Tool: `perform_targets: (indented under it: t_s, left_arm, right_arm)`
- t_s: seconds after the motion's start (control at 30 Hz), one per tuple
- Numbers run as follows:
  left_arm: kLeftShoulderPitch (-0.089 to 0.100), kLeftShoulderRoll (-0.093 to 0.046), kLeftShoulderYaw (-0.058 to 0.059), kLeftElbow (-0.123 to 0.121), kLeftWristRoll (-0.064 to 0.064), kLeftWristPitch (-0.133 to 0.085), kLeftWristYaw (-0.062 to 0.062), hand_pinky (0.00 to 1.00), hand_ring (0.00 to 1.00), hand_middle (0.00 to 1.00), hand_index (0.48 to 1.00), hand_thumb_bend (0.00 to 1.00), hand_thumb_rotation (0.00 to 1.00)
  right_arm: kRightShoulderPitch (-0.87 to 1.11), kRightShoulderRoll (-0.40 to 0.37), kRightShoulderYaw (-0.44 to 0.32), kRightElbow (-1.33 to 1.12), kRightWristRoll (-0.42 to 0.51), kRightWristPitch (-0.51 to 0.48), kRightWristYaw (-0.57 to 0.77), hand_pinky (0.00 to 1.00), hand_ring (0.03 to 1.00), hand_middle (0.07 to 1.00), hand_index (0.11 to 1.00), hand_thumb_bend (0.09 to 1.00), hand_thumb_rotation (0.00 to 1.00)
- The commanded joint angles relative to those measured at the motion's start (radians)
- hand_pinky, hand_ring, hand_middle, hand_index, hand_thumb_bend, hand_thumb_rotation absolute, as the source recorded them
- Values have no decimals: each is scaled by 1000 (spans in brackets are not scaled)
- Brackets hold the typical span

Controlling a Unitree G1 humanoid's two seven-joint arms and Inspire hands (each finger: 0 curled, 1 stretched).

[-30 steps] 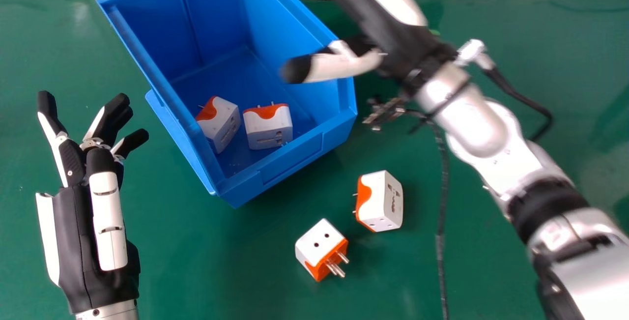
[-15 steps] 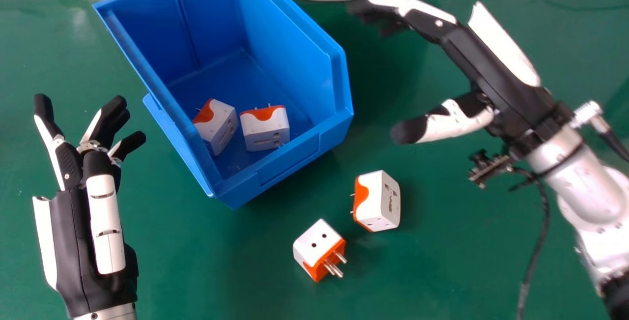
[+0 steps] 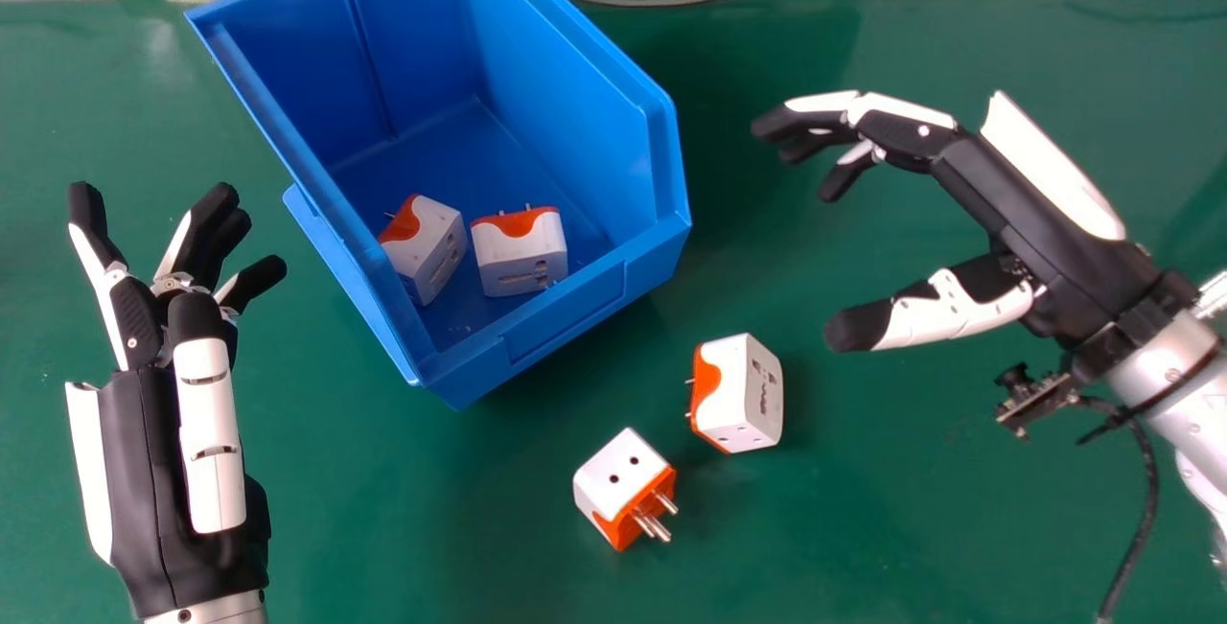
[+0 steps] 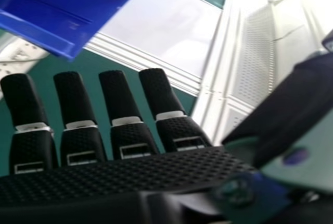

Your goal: Pick all objects and put in blue box

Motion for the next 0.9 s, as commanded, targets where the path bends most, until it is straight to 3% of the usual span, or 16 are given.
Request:
perform_targets:
  t_s: [0.0, 0.13, 0.37, 0.53, 0.7, 0.87]
  left_arm:
    - [-1, 2, -3, -25, 10, -10, -1, 768, 854, 848, 830, 494, 929]
    - [-1, 4, -4, -31, 4, -5, -3, 768, 854, 848, 830, 494, 929]
    - [-14, 9, 1, -16, -7, -11, -12, 767, 853, 847, 829, 498, 928]
    - [-13, 8, 2, -24, -3, -6, -12, 767, 852, 847, 828, 491, 930]
    - [-18, 10, 7, -16, 5, -7, -8, 767, 851, 845, 827, 491, 930]
    - [-15, 14, 7, -22, 0, -6, -12, 766, 851, 845, 826, 491, 930]
  right_arm:
    - [3, -16, -21, -40, 26, 7, 4, 620, 753, 804, 807, 1000, 544]
    - [11, -17, -16, -37, -15, 10, -5, 653, 774, 813, 831, 1000, 544]
    - [28, -12, 8, -54, -148, 61, -48, 745, 853, 897, 915, 1000, 547]
    - [20, -5, 26, -46, -206, 102, -73, 726, 870, 929, 947, 1000, 559]
    - [-9, 5, 54, 23, -280, 57, -144, 716, 879, 931, 951, 1000, 564]
    - [-44, 0, 84, 94, -334, 10, -209, 727, 884, 931, 952, 1000, 567]
